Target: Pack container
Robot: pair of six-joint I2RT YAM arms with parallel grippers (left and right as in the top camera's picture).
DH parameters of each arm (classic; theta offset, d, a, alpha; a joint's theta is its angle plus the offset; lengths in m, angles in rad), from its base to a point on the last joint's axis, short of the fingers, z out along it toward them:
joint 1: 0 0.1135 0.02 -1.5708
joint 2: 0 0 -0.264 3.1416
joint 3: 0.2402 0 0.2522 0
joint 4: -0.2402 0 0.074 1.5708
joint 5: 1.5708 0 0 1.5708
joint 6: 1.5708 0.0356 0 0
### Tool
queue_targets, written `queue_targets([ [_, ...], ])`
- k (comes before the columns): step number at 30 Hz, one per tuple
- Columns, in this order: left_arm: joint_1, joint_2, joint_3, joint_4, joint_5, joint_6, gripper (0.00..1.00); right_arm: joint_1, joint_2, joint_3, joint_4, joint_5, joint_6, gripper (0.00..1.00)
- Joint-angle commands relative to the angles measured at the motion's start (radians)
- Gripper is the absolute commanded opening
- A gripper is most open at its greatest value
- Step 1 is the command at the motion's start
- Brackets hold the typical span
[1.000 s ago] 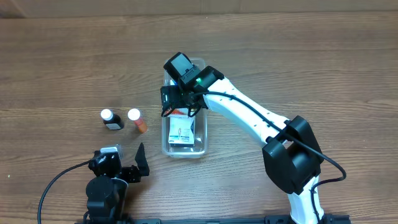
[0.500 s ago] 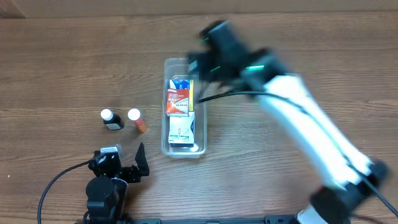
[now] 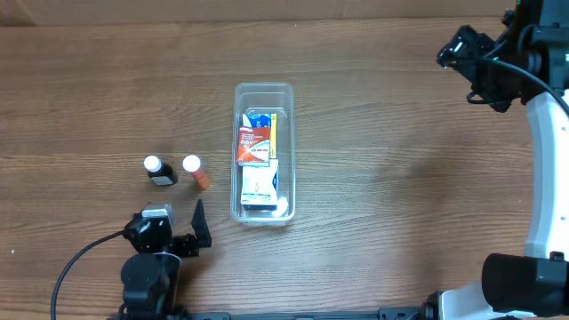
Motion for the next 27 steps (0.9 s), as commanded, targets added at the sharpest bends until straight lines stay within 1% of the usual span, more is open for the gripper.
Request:
queue_targets([
  [1, 0.006, -0.008, 0.03, 0.059, -0.018, -0.032, 1.0, 0.006, -0.01, 0.003, 0.004, -0.043, -0.015, 1.0],
  [3, 0.007, 0.003, 0.097, 0.031, -0.134, -0.12, 1.0, 0.006, -0.01, 0.003, 0.004, -0.043, -0.015, 1.0],
  [4, 0.007, 0.019, 0.137, 0.023, -0.182, -0.139, 1.0, 0.006, -0.01, 0.003, 0.004, -0.043, -0.015, 1.0],
  [6, 0.007, 0.077, 0.241, 0.006, -0.256, -0.135, 1.0, 0.006, -0.01, 0.003, 0.004, -0.043, -0.015, 1.0],
  [8, 0.007, 0.169, 0.357, -0.038, -0.326, -0.136, 1.0, 0.006, -0.01, 0.003, 0.004, -0.043, -0.015, 1.0],
  [10, 0.007, 0.284, 0.475, -0.114, -0.41, -0.136, 1.0, 0.006, -0.01, 0.003, 0.004, -0.043, -0.015, 1.0],
  [12, 0.007, 0.447, 0.618, -0.215, -0.483, -0.135, 1.0, 0.006, -0.01, 0.003, 0.004, -0.043, -0.015, 1.0],
  [15, 0.011, 0.655, 0.782, -0.306, -0.47, -0.097, 1.0, 0.006, -0.01, 0.003, 0.004, -0.043, -0.015, 1.0],
  [17, 0.032, 0.809, 0.919, -0.366, -0.416, -0.082, 1.0, 0.006, -0.01, 0.003, 0.004, -0.043, -0.015, 1.0],
  [21, 0.1, 1.043, 1.155, -0.45, -0.317, -0.082, 1.0, 0.006, -0.01, 0.003, 0.004, -0.043, -0.015, 1.0],
  [24, 0.113, 1.167, 1.278, -0.526, -0.278, -0.066, 1.0, 0.006, -0.01, 0.003, 0.004, -0.043, -0.015, 1.0],
  [25, 0.113, 1.192, 1.297, -0.545, -0.28, -0.051, 1.0, 0.006, -0.01, 0.003, 0.004, -0.043, -0.015, 1.0],
  [27, 0.112, 1.237, 1.314, -0.576, -0.239, -0.05, 1.0, 0.006, -0.01, 0.003, 0.004, -0.043, -0.015, 1.0],
])
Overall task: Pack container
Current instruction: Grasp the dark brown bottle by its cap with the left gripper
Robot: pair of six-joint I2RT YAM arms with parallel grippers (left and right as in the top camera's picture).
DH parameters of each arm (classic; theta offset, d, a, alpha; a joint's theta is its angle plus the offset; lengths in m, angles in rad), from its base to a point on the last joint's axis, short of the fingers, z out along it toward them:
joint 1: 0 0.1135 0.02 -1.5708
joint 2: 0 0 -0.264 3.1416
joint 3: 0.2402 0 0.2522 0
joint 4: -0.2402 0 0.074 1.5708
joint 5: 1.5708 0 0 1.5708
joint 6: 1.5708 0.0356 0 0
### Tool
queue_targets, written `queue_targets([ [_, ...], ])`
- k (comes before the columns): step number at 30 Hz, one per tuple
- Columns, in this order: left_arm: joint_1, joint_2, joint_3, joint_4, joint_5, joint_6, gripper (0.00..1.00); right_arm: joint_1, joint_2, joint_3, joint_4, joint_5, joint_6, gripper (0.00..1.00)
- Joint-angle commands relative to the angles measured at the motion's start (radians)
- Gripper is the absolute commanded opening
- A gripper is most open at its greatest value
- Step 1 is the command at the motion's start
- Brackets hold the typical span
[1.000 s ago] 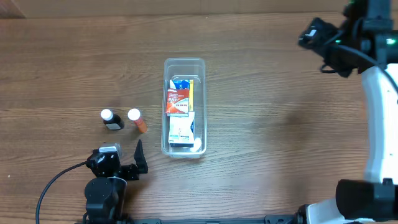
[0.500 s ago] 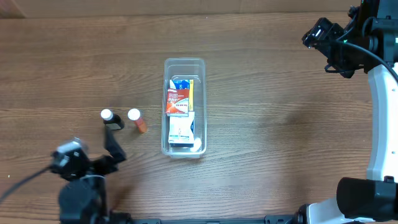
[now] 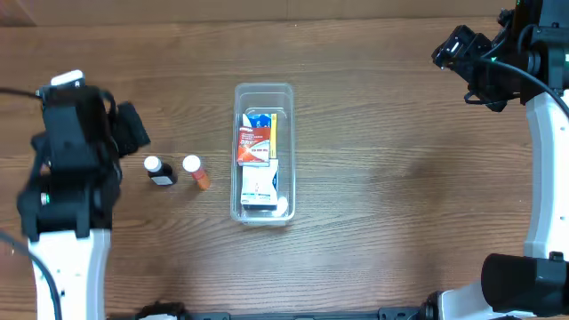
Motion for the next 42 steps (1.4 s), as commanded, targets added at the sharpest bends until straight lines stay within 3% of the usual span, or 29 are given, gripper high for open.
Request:
queue_targets([
  [1, 0.005, 0.084, 0.064, -0.068, 0.113, 0.039, 1.0, 0.002, -0.01, 0.003, 0.005, -0.005, -0.006, 1.0],
  [5, 0.051, 0.162, 0.062, -0.176, 0.126, -0.121, 1.0, 0.002, -0.01, 0.003, 0.005, -0.005, -0.006, 1.0],
  [7, 0.088, 0.209, 0.062, -0.212, 0.196, -0.129, 1.0, 0.002, -0.01, 0.003, 0.005, -0.005, -0.006, 1.0],
  [10, 0.149, 0.31, 0.062, -0.255, 0.354, -0.031, 0.94, 0.002, -0.01, 0.003, 0.005, -0.005, -0.006, 1.0],
  [13, 0.174, 0.397, 0.062, -0.288, 0.407, 0.053, 0.82, 0.002, -0.01, 0.003, 0.005, -0.005, -0.006, 1.0],
  [17, 0.175, 0.48, 0.062, -0.298, 0.476, 0.169, 0.81, 0.002, -0.01, 0.003, 0.005, -0.005, -0.006, 1.0],
  [23, 0.175, 0.526, 0.062, -0.278, 0.448, 0.196, 0.77, 0.002, -0.01, 0.003, 0.005, -0.005, -0.006, 1.0],
  [28, 0.175, 0.568, 0.06, -0.268, 0.435, 0.208, 0.61, 0.002, -0.01, 0.003, 0.005, -0.005, -0.006, 1.0],
  [42, 0.173, 0.675, 0.06, -0.253, 0.435, 0.249, 0.4, 0.002, -0.01, 0.003, 0.005, -0.005, -0.006, 1.0],
])
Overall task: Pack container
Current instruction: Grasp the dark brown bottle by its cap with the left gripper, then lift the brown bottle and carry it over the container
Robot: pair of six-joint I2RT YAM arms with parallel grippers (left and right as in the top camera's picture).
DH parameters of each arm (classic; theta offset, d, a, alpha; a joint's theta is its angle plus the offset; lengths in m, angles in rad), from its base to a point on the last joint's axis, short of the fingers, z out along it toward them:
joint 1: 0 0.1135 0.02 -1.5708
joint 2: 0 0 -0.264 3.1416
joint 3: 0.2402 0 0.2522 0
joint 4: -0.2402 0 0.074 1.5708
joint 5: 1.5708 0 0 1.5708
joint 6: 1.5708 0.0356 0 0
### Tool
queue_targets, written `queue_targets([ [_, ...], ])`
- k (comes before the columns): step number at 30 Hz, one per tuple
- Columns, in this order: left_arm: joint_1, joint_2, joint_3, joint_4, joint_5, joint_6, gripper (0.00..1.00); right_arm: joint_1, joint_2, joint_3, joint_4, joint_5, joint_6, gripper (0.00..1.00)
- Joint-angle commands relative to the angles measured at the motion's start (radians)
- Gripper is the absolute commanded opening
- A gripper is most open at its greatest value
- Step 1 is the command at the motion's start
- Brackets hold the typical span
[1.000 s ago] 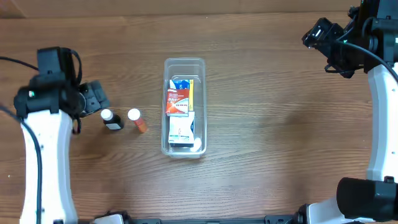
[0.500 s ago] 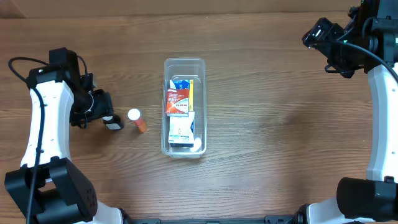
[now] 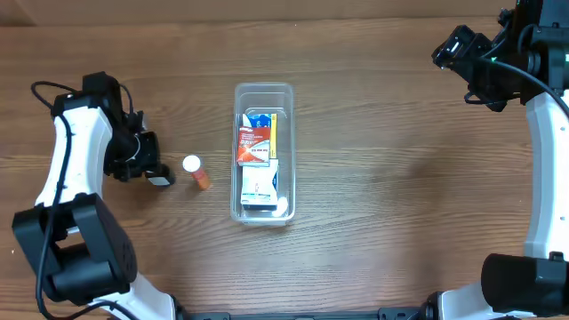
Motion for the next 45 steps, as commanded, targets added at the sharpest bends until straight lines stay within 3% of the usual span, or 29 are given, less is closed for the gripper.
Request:
queue_targets([
  [1, 0.0, 0.021, 0.014, 0.01, 0.0, 0.023, 0.41, 0.002, -0.01, 0.003, 0.006, -0.005, -0.006, 1.0],
  [9, 0.0, 0.019, 0.015, 0.016, 0.006, 0.023, 0.38, 0.002, -0.01, 0.003, 0.006, -0.006, -0.006, 1.0],
  [16, 0.0, 0.019, 0.048, -0.003, 0.002, 0.022, 0.2, 0.002, -0.01, 0.003, 0.006, -0.006, -0.006, 1.0],
  [19, 0.0, 0.017, 0.099, -0.034, -0.022, 0.01, 0.15, 0.002, -0.01, 0.003, 0.006, -0.006, -0.006, 1.0],
  [29, -0.019, 0.01, 0.372, -0.255, -0.039, -0.055, 0.12, 0.002, -0.01, 0.003, 0.006, -0.006, -0.006, 1.0],
  [37, -0.195, -0.009, 0.714, -0.388, -0.039, 0.017, 0.13, 0.002, -0.01, 0.003, 0.006, -0.006, -0.006, 1.0],
  [45, -0.422, -0.006, 0.764, -0.257, -0.048, 0.177, 0.1, 0.002, -0.01, 0.003, 0.006, -0.006, -0.006, 1.0],
])
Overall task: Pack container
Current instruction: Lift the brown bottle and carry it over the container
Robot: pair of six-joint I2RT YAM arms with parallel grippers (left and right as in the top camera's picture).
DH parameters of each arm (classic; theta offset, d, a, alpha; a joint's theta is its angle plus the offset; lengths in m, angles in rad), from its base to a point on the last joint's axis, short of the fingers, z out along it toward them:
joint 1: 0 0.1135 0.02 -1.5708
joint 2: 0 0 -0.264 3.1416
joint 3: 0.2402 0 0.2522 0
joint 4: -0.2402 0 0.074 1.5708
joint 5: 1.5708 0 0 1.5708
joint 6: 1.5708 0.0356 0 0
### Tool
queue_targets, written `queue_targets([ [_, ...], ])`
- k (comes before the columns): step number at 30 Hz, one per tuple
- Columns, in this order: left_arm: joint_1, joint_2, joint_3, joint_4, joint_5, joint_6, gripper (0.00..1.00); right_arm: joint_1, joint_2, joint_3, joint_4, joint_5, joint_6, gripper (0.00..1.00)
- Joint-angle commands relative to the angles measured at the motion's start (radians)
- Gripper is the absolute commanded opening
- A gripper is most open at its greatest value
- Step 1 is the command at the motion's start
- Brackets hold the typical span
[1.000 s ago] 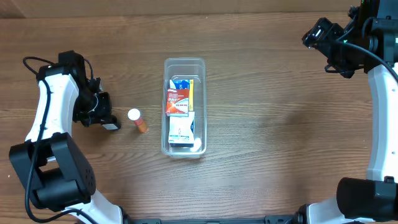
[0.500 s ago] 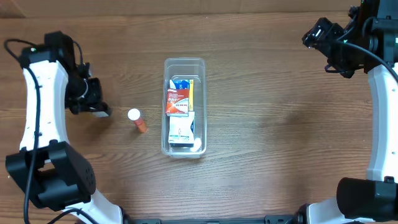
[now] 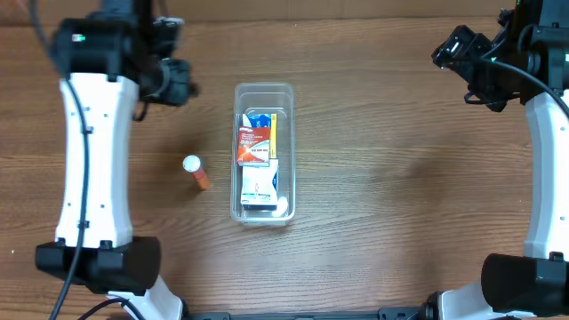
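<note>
A clear plastic container (image 3: 264,88) stands mid-table, holding a red-and-blue box (image 3: 254,142), a white box (image 3: 258,190) and a yellow strip. An orange vial with a white cap (image 3: 196,172) lies on the wood to its left. My left gripper (image 3: 176,82) is raised at the far left, level with the container's far end. Its fingers look closed around a dark shape that appears to be the dark bottle, mostly hidden by the arm. My right gripper (image 3: 449,53) hangs far off at the back right with its fingers apart, holding nothing.
The left arm's white link (image 3: 89,160) spans the table's left side above the wood. The right arm (image 3: 544,142) runs along the right edge. Bare wood lies between the container and the right arm.
My left gripper was down at the dark bottle beside the orange vial. It is now raised near the container's far left corner, and the bottle is gone from the table. The right arm has not moved.
My left gripper was open at the front edge, with the dark bottle and orange vial standing left of the container. Then the arm was raised over the left side, then lowered onto the dark bottle. Now the bottle is off the table and the gripper is high.
</note>
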Motion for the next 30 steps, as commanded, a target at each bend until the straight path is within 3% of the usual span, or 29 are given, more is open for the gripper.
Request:
queue_targets([
  [1, -0.104, -0.017, -0.001, 0.068, -0.002, 0.152, 0.09, 0.002, -0.01, 0.003, 0.005, -0.005, -0.006, 1.0],
  [10, -0.25, -0.016, -0.074, 0.124, 0.161, 0.54, 0.08, 0.002, -0.01, 0.003, 0.005, -0.005, -0.006, 1.0],
  [22, -0.281, -0.016, -0.257, 0.142, 0.183, 0.758, 0.04, 0.002, -0.01, 0.003, 0.005, -0.005, -0.006, 1.0],
  [30, -0.281, -0.015, -0.327, 0.176, 0.193, 0.797, 0.04, 0.002, -0.01, 0.003, 0.005, -0.005, -0.006, 1.0],
])
